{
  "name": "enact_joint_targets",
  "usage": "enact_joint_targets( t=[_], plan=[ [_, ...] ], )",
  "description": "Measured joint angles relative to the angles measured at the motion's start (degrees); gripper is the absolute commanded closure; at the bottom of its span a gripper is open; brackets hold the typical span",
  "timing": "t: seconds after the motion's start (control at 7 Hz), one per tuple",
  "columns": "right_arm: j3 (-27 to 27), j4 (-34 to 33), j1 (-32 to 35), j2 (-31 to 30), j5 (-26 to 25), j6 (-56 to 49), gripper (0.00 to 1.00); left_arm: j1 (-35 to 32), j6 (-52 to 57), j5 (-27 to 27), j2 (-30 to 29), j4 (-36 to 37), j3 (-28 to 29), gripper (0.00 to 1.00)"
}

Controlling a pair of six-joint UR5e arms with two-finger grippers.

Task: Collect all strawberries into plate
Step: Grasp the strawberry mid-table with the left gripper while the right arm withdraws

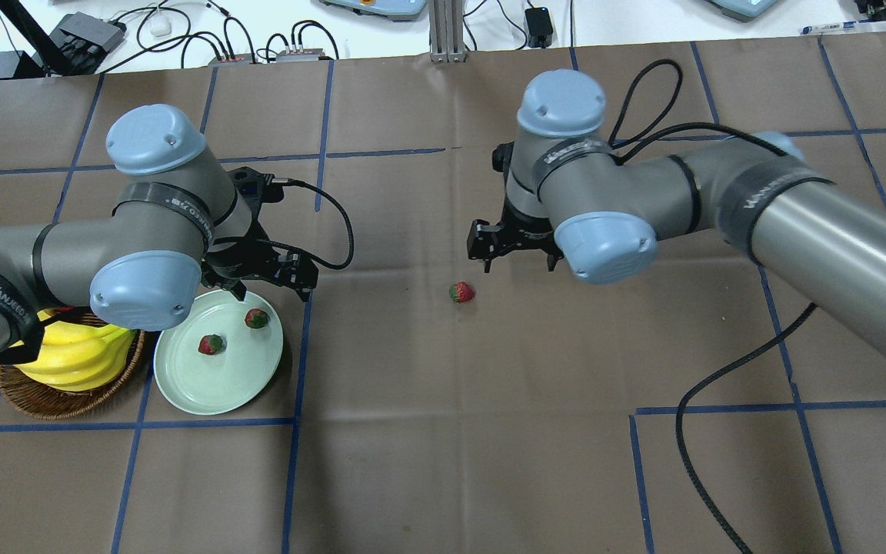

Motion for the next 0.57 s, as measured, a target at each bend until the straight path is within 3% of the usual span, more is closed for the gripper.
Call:
enact_joint_targets(
  t=[0.29,0.57],
  plan=[
    [-0.3,9.1,-8.2,-7.7,-3.6,-7.4,0.00,-6.3,-8.5,-4.6,-4.0,-0.1,4.5,0.01],
    [-1.1,17.4,-13.4,-15.0,-4.8,-10.7,0.00,-14.8,-17.8,-6.0,-12.1,0.4,12.8,0.01]
  ],
)
